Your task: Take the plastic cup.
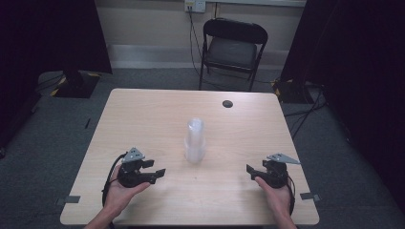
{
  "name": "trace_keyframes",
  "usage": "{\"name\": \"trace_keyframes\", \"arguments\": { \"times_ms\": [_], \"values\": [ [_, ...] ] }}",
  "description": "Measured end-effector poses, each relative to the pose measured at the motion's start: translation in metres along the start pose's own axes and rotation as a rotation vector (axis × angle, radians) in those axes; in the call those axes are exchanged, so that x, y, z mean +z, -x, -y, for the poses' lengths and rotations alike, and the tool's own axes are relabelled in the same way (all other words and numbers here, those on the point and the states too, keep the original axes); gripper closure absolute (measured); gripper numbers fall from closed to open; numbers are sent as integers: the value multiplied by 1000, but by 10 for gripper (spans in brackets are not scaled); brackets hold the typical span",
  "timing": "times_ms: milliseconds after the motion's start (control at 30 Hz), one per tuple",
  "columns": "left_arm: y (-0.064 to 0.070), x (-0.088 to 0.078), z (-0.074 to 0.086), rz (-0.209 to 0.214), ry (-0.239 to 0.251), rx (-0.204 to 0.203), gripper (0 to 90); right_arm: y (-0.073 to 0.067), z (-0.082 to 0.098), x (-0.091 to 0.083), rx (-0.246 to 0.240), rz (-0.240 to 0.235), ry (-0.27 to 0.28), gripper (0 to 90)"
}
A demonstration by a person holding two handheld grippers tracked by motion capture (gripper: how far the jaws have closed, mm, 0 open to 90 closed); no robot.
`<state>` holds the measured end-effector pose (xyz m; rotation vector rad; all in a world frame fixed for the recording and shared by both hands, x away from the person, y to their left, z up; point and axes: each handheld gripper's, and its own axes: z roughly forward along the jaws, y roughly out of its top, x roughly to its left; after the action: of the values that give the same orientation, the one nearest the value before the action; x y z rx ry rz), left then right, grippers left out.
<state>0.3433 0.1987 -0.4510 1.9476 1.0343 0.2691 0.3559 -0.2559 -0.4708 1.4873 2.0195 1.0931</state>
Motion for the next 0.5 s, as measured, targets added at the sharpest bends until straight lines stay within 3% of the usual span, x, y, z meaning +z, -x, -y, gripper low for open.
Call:
{"name": "trace_keyframes", "arguments": {
  "times_ms": [333, 500],
  "values": [
    [4, 3, -5, 13, 24, 6, 299, -3, -2, 0, 6, -61, 15, 315],
    [9, 5, -13, 87, 37, 11, 327, -5, -2, -4, 9, -92, 33, 327]
  ]
}}
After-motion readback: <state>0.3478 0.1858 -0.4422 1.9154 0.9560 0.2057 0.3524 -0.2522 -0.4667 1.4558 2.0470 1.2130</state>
